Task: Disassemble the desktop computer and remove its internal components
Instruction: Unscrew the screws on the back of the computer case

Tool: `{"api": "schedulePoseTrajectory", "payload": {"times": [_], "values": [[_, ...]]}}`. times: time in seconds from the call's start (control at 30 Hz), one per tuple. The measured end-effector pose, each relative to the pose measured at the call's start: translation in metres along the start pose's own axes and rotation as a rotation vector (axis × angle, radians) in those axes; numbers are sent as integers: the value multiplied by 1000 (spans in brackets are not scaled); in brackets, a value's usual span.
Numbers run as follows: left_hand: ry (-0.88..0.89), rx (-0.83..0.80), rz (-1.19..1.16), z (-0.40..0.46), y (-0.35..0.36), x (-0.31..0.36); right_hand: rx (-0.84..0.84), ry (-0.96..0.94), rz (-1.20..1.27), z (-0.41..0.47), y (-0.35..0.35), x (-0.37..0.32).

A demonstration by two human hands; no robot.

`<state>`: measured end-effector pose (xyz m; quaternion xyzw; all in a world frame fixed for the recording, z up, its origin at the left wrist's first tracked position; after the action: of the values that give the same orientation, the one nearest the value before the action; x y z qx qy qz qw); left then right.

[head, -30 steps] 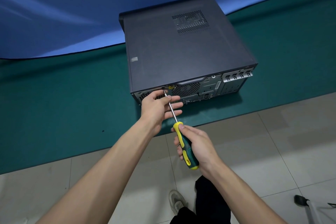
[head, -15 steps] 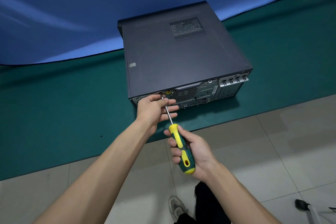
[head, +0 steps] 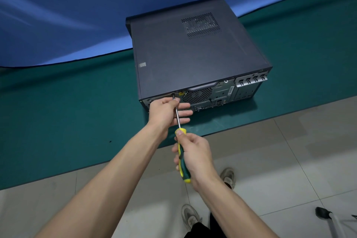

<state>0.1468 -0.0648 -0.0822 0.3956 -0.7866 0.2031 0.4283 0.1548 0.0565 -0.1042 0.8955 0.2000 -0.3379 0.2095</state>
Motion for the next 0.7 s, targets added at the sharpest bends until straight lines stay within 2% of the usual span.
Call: {"api": "schedulePoseTrajectory", "payload": {"times": [0.1, 0.17, 0.37, 0.47, 0.57, 0.63, 0.7], "values": [[36, 50, 244, -4, -6, -3, 65, 9, -17, 0, 3, 2], [38, 68, 316, -6, -8, -4, 47, 37, 0, -1, 5, 1], [-40, 4, 189, -6, -2, -2, -203, 149, -16, -6, 9, -4], [-70, -68, 150, -9, 0, -2, -202, 83, -15, -3, 3, -9], [-45, -26, 246, -11, -5, 2, -123, 35, 22, -1, 0, -11], [-26, 12, 285, -9, -7, 6, -102, 56, 61, 0, 0, -8], [-38, 26, 271, -8, -5, 6, -169, 138, 70, -2, 4, -5]]}}
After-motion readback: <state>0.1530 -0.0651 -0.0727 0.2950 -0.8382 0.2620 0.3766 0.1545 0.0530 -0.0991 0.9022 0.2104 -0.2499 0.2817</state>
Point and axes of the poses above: each hand's wrist, its own z-axis towards the middle knuckle, its own y-axis out of the palm, x = y × z, the point moved 6 cm from there along z, towards the middle knuckle, and after that the axes turned 2 degrees about z, right-handed, at the moved point
